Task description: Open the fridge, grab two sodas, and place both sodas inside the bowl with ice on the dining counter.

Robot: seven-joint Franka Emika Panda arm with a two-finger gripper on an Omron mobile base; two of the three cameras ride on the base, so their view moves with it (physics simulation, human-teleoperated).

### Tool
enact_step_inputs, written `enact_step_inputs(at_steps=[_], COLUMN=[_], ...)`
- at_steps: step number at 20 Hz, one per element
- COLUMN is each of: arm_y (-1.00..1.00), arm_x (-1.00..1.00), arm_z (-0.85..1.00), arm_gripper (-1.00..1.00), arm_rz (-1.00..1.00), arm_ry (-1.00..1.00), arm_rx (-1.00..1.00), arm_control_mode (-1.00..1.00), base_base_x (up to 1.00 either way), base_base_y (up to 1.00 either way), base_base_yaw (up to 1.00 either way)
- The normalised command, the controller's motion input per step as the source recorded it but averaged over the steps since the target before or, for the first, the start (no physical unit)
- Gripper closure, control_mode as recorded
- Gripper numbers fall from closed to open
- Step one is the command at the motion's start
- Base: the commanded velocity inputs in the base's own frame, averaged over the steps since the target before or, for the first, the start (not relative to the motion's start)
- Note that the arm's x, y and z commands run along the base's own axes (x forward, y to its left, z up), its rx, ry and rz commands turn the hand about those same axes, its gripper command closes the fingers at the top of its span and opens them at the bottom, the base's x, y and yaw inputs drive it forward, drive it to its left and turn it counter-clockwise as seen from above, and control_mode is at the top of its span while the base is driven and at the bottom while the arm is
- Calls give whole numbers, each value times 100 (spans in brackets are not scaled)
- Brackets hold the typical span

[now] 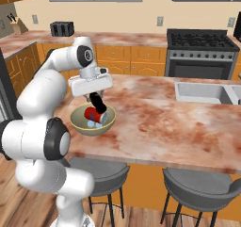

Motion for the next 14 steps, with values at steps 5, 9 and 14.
enact_step_inputs(at_steps=[5,9,14], arm_y=[15,13,4], arm_x=[0,0,5], arm_z=[-39,-30,-22], arm_gripper=[100,100,100], arm_rz=[0,0,0], arm_ry=[4,3,4], arm_rx=[0,0,0], arm_control_mode=[-100,-100,-100], base_base_x=[0,0,0], base_base_y=[0,0,0], base_base_yaw=[0,0,0])
